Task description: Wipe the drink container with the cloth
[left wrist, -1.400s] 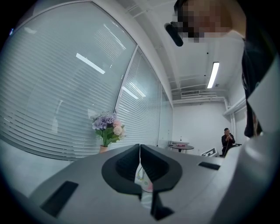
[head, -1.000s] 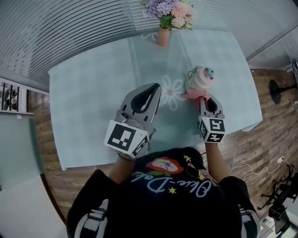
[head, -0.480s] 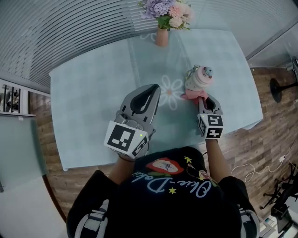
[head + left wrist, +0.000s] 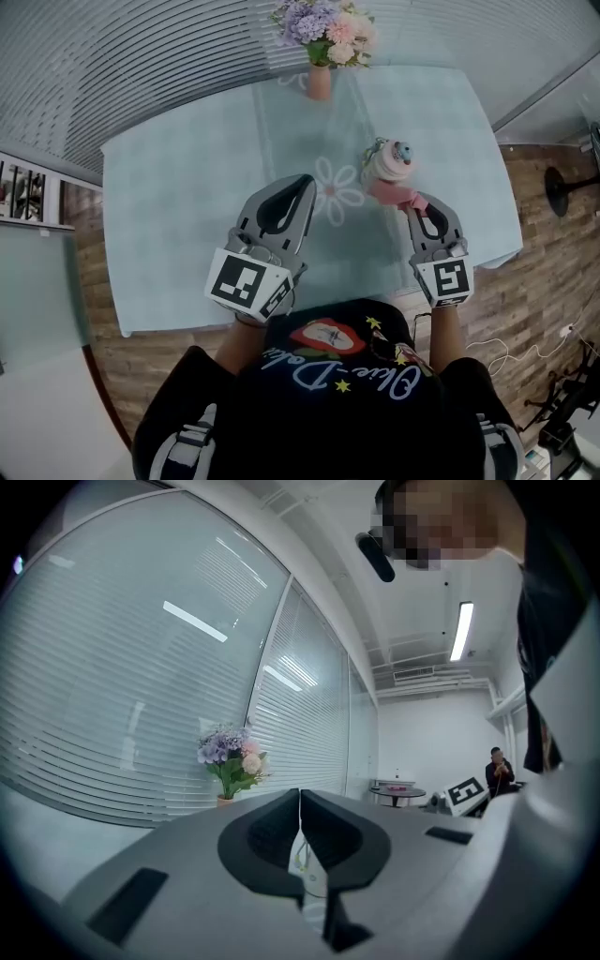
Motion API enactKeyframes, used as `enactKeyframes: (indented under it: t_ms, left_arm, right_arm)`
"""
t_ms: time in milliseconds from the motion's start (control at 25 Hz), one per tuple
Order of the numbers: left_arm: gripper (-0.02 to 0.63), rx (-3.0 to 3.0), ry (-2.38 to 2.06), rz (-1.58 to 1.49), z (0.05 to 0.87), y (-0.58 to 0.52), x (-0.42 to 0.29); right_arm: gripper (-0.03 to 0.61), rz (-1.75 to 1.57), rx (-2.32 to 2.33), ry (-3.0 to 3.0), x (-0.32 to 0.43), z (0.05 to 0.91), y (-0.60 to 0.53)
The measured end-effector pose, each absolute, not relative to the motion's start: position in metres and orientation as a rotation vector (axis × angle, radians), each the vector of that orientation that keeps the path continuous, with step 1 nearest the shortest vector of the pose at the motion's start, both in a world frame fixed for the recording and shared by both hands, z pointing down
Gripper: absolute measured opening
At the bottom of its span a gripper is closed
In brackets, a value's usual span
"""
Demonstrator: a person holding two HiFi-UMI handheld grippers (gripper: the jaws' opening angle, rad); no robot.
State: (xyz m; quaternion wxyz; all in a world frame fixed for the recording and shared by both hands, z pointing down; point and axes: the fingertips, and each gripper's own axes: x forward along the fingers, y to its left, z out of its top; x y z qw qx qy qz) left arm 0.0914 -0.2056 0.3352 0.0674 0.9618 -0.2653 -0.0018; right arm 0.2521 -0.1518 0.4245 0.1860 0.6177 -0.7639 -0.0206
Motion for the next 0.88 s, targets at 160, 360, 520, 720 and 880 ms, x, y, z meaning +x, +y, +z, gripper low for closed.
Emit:
enactKeyframes:
  t_ms: [160,360,520,720,880]
  left_arm:
    - [0.005,2.885,-0.841,0.006,0.334,-0.2,0.1]
    - [0.005,2.884,-0.914,0.022,0.327,-0.195,0.108]
    - [0.005,2.871,-0.99,0.044,0.324,-0.193,0.109]
    - [0.005,2.857,-1.042,0.065,0.324,-0.193,0.112]
    - [0.005,2.855,-1.05,0.091,0.325,-0.191,0.119]
  right_arm:
    - [0.026,-0.144,1.774,-2.23,0.269,0.393,-0.16]
    - [0.026,-0.145,1.701,-2.249,0.284,0.392,-0.177]
    - [0.026,-0.117,1.66,-2.252,0.284,0.401,-0.187]
    - [0.026,-0.052,1.641,-2.24,0.285,0.417,-0.184]
    - [0.026,-0.009,1.595,-2.238,0.283,0.437,-0.184]
